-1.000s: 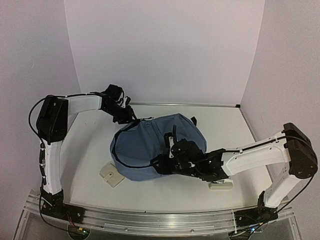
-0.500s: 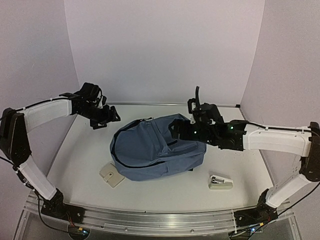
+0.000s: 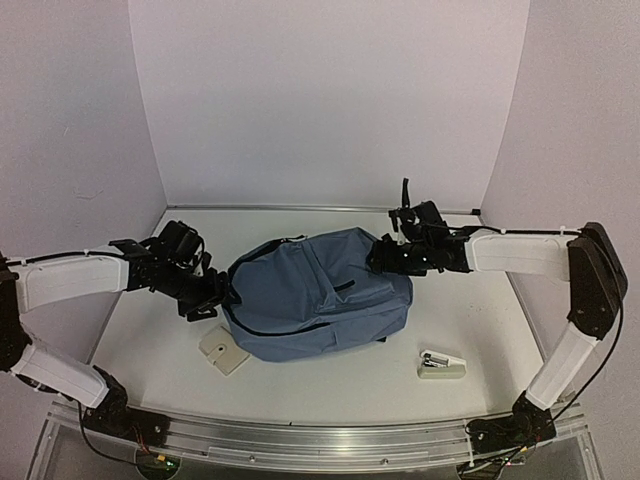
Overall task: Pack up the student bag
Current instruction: Adjust the student bag at the center of the board.
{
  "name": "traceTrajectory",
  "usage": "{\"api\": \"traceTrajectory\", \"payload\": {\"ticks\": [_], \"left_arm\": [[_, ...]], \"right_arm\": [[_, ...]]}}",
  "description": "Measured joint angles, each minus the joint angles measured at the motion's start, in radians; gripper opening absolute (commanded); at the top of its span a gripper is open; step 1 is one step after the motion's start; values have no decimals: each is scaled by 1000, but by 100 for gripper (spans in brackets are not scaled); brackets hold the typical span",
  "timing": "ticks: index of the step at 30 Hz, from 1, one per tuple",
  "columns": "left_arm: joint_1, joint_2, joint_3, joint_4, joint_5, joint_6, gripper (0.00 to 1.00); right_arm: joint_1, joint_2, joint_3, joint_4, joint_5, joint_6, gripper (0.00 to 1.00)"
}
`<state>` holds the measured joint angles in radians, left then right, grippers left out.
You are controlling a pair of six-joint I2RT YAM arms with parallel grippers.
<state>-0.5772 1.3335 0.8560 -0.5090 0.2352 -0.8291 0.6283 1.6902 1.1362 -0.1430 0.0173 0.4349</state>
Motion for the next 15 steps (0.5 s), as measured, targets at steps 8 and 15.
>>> {"api": "traceTrajectory", "payload": {"ticks": [8,15], "left_arm": [[1,-17,-93,100,8,-69,22],[6,98,-51,138,-6,-32,0]], "right_arm": [[-11,7,-57,57,-39,-2,41],[-12,-38,-135,131,-95,31,11]]}}
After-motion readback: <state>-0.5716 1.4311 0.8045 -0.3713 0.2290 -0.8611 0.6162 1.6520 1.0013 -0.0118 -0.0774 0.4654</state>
